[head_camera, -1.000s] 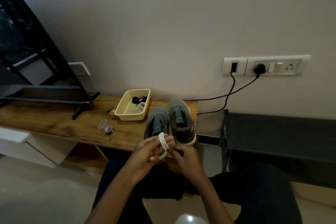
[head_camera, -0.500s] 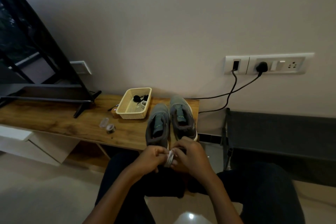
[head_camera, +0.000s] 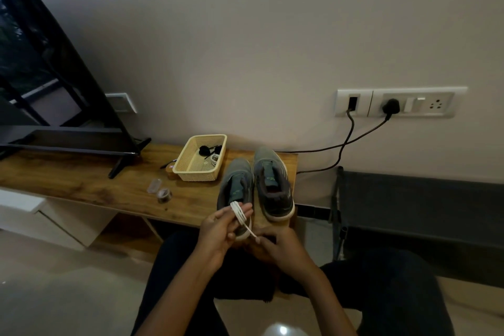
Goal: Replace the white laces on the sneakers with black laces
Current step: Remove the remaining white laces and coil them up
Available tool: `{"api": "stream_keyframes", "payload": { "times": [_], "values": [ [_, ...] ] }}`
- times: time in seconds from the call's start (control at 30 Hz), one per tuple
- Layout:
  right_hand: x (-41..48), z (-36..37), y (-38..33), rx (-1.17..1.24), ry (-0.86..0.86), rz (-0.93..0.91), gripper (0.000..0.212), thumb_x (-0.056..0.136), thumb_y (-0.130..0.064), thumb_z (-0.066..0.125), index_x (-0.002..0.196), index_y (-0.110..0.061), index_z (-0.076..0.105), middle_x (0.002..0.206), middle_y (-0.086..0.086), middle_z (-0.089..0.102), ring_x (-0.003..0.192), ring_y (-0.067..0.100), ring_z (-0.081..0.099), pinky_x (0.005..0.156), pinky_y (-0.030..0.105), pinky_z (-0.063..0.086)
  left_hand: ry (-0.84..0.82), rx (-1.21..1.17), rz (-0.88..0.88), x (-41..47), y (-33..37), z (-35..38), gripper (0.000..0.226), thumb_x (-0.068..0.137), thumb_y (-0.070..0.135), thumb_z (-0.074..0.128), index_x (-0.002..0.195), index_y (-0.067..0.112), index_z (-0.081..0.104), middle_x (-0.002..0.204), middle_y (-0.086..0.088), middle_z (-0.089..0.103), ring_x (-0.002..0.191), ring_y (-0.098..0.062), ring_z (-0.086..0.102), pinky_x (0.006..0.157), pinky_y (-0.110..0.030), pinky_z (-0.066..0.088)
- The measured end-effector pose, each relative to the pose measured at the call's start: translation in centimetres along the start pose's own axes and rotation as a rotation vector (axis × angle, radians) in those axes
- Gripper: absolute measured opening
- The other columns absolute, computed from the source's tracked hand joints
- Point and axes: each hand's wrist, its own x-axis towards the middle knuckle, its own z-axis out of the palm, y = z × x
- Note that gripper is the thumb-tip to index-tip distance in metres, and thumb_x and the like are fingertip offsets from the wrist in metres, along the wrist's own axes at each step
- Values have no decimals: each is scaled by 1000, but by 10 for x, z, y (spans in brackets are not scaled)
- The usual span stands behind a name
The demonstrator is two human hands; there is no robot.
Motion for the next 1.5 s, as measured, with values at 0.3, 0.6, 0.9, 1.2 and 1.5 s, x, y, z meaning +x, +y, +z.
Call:
{"api": "stream_keyframes", "payload": {
  "times": [0.3, 0.6, 0.9, 1.2, 1.5],
  "values": [
    [1, -8, -7, -239, 133, -164, 12, 89, -19, 61, 91, -18, 72, 85, -12, 62, 78, -1, 53, 71, 19, 45, 16, 760, 136, 6, -26, -10, 17, 96, 6, 48, 99, 10, 64, 89, -5, 69, 76, -14, 67, 49, -16, 48],
    [1, -10, -3, 16, 358, -163, 19, 83, -3, 67, 76, -21, 68, 74, -12, 53, 76, 0, 55, 65, 7, 38, -348, 654, 11, -6, -7, -12, 17, 97, 6, 48, 102, 9, 64, 84, 0, 71, 76, -6, 66, 61, -17, 50],
    [-5, 4, -23, 640, 309, 123, 11, 83, 4, 63, 79, -2, 70, 69, -1, 69, 63, -1, 64, 57, 10, 46, -347, 439, -39, -5, -8, -14, 30, 97, 5, 38, 81, 11, 62, 66, -3, 52, 58, -9, 50, 50, -20, 36],
    [-2, 8, -20, 801, 321, 315, 9, 77, 7, 67, 74, -2, 69, 70, 8, 70, 64, 13, 66, 55, 18, 51, -259, 343, -194, 4, -16, -13, 27, 95, 19, 37, 80, 10, 59, 62, -4, 52, 56, -12, 50, 49, -22, 34],
    [-5, 5, -9, 849, 258, 347, 7, 77, 10, 66, 79, 4, 70, 68, 9, 71, 59, 12, 68, 52, 18, 51, -320, 253, -402, 5, -10, -16, 10, 76, 9, 66, 85, 7, 71, 71, -5, 62, 65, -13, 61, 58, -21, 47]
  ]
}}
